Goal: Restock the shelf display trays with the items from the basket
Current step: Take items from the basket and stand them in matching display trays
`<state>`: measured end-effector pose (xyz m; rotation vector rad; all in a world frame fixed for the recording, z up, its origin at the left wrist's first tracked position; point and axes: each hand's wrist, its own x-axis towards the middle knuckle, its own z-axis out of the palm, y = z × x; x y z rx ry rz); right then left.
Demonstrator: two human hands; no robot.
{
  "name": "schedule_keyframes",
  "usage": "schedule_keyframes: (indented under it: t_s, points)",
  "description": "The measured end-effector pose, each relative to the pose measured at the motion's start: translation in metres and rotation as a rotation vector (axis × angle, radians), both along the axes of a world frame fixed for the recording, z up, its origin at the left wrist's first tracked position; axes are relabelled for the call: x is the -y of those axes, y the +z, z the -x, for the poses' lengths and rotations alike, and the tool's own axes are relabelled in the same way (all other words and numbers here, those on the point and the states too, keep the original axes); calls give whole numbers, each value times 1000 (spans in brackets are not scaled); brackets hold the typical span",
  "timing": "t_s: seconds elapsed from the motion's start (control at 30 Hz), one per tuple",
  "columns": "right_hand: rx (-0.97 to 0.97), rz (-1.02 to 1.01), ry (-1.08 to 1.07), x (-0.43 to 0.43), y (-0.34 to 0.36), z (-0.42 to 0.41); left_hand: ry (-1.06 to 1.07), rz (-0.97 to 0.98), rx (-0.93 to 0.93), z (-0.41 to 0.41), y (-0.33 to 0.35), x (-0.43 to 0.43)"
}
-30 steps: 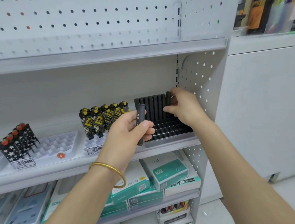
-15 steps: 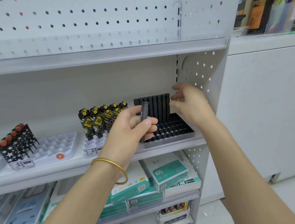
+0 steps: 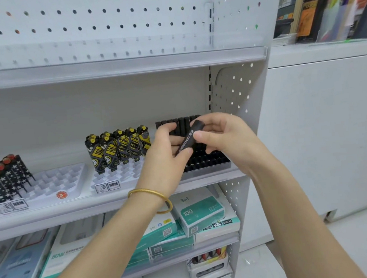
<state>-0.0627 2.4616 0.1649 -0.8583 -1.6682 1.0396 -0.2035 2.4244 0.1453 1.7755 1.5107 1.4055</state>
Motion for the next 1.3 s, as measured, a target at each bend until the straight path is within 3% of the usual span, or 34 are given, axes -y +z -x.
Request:
schedule_keyframes:
  t_s: [0.1, 0.33, 0.97, 1.17, 1.3]
  points:
    - [-28, 1, -99, -2, -4, -4, 61, -49, -297, 5, -7, 5]
    - [304, -305, -499, -22, -9, 6, 17, 19, -765, 9, -15, 10]
    - [622, -214, -378, -50, -10, 12, 13, -8, -815, 11, -17, 13]
    - [592, -139, -414, -48, -12, 16, 17, -43, -836, 12, -19, 11]
    - [482, -232, -509, -15, -6, 14, 4, -176, -825, 14, -20, 19]
